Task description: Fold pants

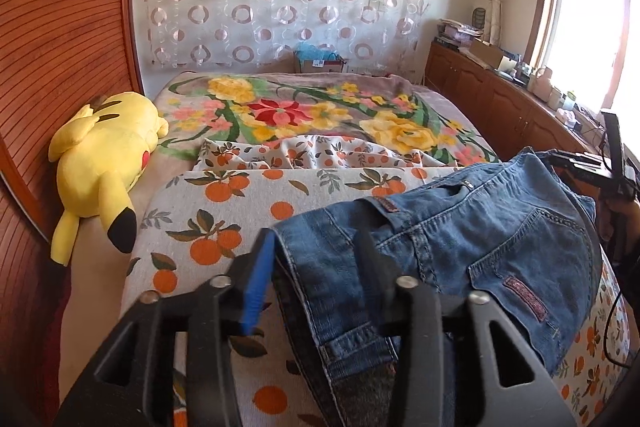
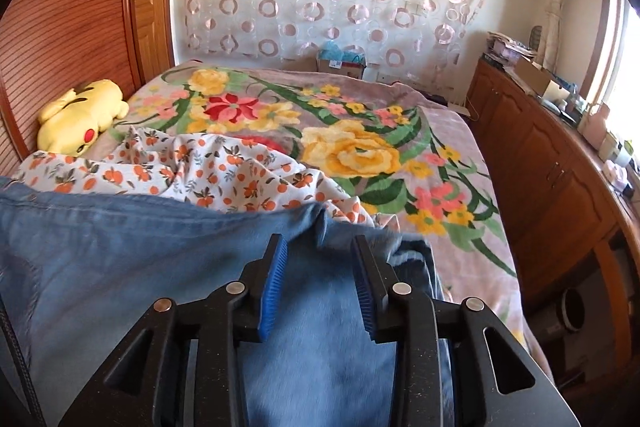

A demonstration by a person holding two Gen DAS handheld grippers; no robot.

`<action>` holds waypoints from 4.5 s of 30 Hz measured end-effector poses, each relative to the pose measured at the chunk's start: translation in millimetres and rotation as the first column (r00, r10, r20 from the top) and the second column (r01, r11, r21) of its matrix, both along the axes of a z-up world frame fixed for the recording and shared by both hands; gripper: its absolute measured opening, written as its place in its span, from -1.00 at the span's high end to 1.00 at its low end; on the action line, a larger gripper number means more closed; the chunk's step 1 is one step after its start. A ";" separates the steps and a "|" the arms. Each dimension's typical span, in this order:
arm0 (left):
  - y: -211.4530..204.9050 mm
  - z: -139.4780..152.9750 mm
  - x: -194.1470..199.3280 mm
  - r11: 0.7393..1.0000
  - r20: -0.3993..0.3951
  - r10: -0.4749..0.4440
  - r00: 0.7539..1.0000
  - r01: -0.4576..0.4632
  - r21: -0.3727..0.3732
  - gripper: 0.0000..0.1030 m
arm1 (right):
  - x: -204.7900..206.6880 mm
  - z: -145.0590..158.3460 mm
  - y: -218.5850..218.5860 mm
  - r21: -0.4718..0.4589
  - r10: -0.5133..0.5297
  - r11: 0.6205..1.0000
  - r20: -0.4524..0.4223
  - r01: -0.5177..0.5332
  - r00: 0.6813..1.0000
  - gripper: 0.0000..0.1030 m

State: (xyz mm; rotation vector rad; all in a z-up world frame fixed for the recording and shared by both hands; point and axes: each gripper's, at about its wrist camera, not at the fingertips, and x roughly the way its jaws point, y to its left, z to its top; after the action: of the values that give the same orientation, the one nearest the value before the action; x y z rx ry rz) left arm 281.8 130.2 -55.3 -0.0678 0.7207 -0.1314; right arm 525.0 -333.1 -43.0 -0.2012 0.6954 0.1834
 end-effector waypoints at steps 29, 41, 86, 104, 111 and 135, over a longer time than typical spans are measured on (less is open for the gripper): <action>-120.3 -6.1 51.0 0.982 0.000 -0.179 0.984 0.178 0.063 -0.54 | 4.7 11.4 -32.3 0.002 -0.058 0.998 -0.067 0.059 0.996 0.16; -116.0 -14.3 46.5 0.987 0.021 -0.156 0.988 0.155 0.033 -0.54 | 56.6 0.3 -25.0 -0.079 -0.015 0.997 -0.060 0.011 0.998 0.17; -115.4 -19.1 42.2 0.989 0.014 -0.147 0.989 0.147 0.017 -0.54 | -70.8 9.9 -96.1 0.163 -0.185 0.960 -0.235 0.226 0.954 0.10; -115.7 -19.0 42.6 0.989 0.014 -0.147 0.989 0.146 0.018 -0.54 | -92.6 -20.7 -106.1 0.054 -0.253 0.962 -0.194 0.268 0.948 0.86; -113.7 -18.6 42.1 0.990 0.018 -0.142 0.990 0.142 0.018 -0.54 | -108.1 -2.5 -100.7 0.079 -0.266 0.958 -0.121 0.276 0.956 0.66; 3.8 -18.8 5.4 0.991 -0.083 -0.036 0.996 0.046 0.124 -0.30 | -105.8 -87.8 -44.4 0.082 -0.070 0.993 -0.119 0.080 0.990 0.03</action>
State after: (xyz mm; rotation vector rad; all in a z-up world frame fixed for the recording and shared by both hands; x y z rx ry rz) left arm 287.2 134.0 -74.1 0.0627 0.8099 -0.1230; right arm 419.2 -377.5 -130.8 -0.0817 0.8074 0.1533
